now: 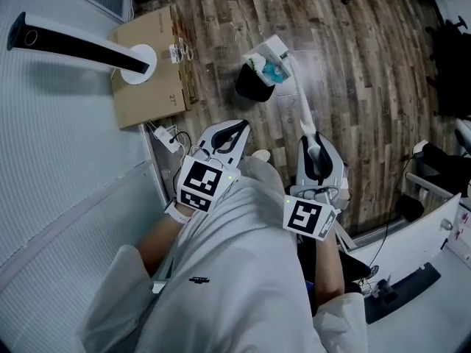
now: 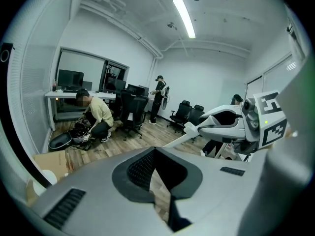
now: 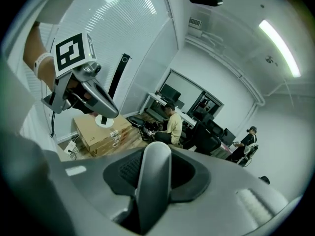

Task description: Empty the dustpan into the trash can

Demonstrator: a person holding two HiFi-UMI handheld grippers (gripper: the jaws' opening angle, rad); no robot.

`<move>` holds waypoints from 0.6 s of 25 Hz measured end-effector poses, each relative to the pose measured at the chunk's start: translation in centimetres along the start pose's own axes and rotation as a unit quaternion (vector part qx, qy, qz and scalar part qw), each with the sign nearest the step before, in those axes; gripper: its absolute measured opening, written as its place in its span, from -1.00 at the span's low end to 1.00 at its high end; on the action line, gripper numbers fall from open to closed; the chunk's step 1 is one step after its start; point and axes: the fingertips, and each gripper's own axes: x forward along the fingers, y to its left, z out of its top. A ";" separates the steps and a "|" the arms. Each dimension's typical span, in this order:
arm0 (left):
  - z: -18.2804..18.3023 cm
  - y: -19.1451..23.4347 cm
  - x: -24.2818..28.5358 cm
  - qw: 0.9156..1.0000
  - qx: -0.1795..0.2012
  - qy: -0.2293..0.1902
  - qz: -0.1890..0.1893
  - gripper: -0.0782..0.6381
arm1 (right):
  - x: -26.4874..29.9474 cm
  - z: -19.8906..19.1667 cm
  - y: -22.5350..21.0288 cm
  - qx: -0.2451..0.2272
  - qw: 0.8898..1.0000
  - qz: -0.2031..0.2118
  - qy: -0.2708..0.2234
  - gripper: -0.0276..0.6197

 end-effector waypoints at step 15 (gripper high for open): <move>-0.1 1.4 -1.0 1.000 -0.007 -0.003 0.019 -0.76 | 1.2 0.6 0.8 -0.007 1.000 0.015 -0.008 -0.53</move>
